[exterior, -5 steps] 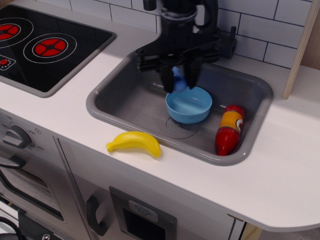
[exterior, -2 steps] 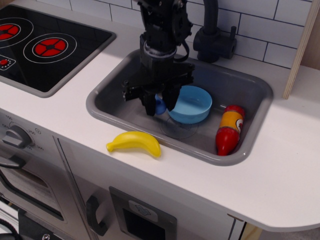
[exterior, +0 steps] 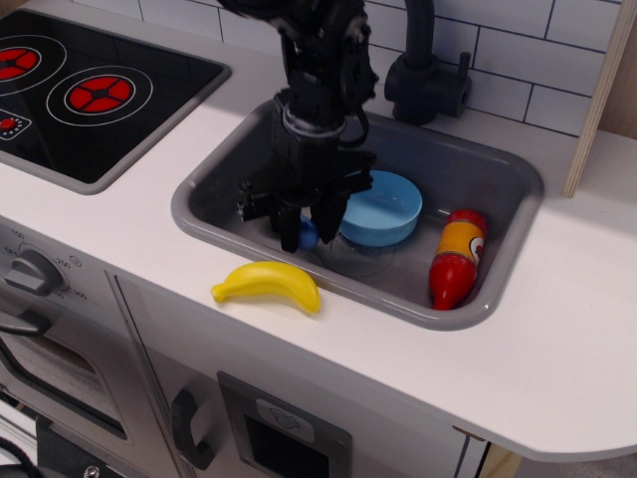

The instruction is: Take spoon out of bowl sink

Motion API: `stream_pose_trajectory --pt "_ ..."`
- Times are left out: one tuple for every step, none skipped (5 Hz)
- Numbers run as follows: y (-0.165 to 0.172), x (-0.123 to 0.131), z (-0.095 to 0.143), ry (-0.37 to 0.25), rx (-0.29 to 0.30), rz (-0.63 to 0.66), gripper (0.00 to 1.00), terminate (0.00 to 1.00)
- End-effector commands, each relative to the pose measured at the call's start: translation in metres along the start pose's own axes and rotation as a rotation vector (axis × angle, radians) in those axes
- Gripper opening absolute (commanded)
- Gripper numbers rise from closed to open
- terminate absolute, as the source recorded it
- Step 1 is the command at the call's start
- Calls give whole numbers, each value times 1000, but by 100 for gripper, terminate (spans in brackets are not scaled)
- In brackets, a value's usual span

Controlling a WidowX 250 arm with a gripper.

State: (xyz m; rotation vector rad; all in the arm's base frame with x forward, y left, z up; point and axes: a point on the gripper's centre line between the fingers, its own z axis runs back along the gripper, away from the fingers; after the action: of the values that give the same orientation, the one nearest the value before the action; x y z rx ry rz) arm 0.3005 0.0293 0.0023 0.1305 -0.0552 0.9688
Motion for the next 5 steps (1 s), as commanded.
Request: stream_pose_trajectory --pt "0 5 4 7 46 -20 100 0" --pt "4 7 15 14 37 -11 100 0" --pt "7 10 36 13 -23 -16 100 0" --pt "-2 12 58 -24 -129 -34 100 0" --pt "-15 15 77 -51 -189 -46 100 0"
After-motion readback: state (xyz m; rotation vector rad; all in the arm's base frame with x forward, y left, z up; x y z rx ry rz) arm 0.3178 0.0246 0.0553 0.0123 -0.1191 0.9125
